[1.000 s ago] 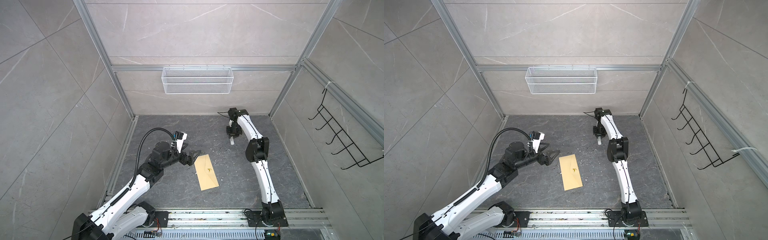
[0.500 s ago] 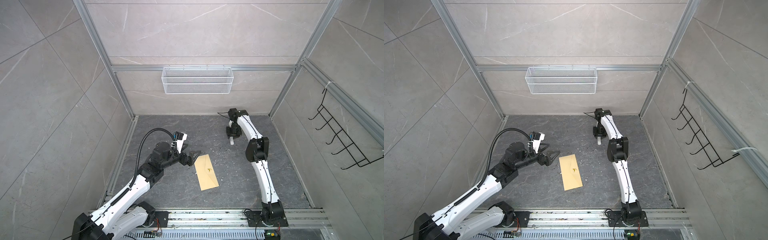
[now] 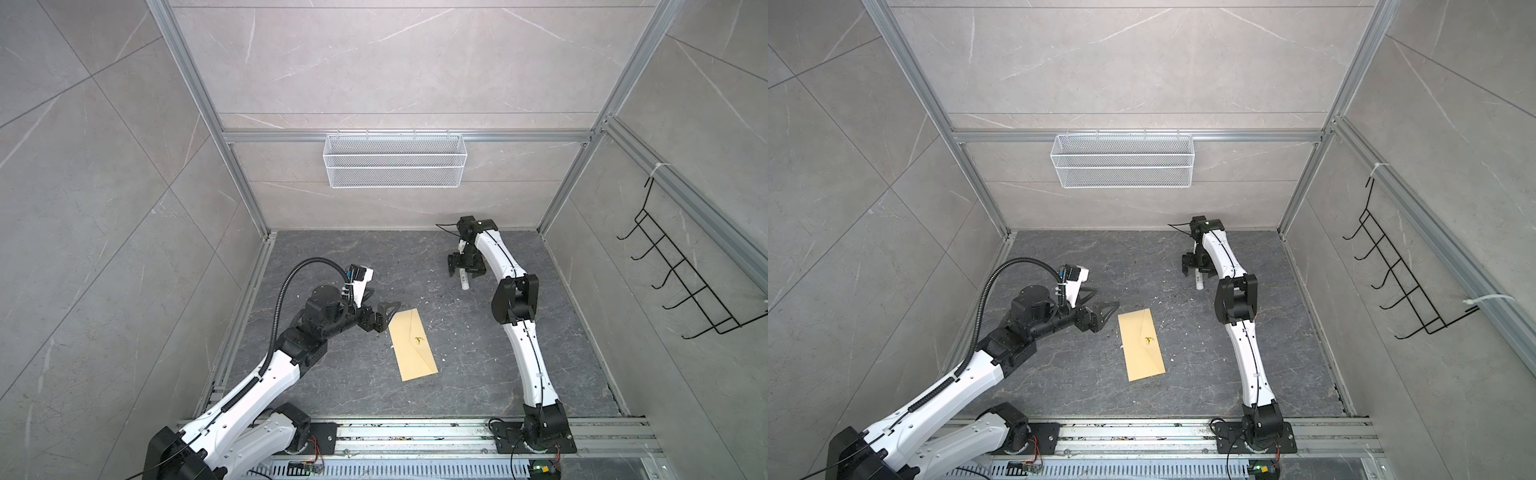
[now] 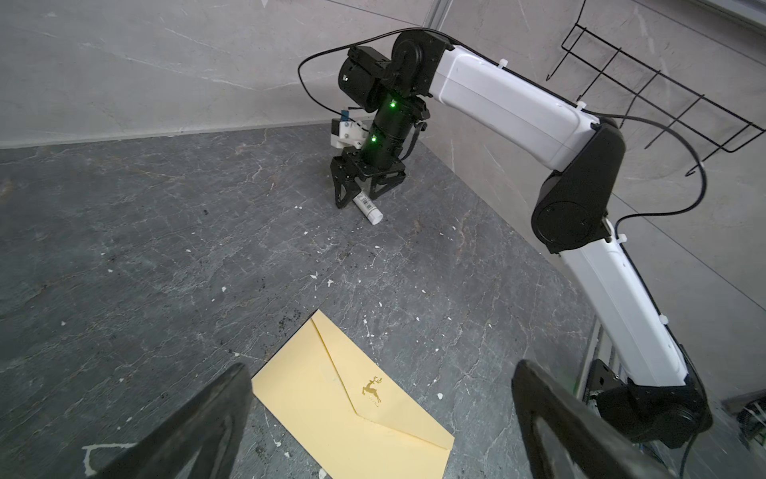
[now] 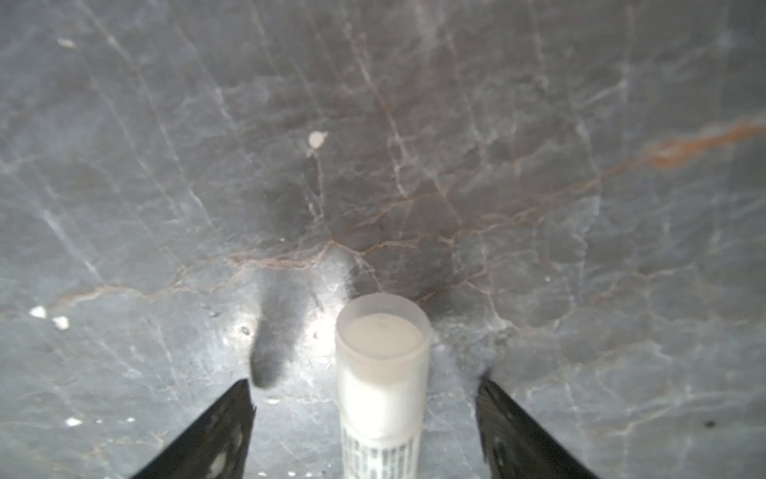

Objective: Place the letter into the envelope and seal it

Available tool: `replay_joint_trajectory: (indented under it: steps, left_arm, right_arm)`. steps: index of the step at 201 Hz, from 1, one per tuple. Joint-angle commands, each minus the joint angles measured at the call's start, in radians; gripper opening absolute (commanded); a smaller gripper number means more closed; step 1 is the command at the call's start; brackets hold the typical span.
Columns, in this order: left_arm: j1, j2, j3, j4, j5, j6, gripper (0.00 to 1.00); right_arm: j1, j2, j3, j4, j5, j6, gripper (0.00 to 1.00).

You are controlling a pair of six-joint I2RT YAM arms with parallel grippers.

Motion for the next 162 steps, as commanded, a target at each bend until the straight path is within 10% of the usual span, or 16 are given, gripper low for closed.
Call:
replay_joint_trajectory:
  steps: [1,75,162]
  left_arm:
    - [-0.002,-0.036,-0.004,-0.028,-0.123,0.021,1.00]
    - [0.011,-0.075,-0.056,0.000,-0.486,0.145,1.00]
    - [0.181,-0.101,-0.207,0.184,-0.698,0.243,0.99]
  right_arm:
    - [-0.004,-0.109,0.020,-0.028,-0.014,0.010,0.96]
    - [0.004,-0.498,-0.203,0.106,-0.011,0.028,0.99]
    - [0.007,-1.291,-1.332,1.012,0.004,-0.044,0.99]
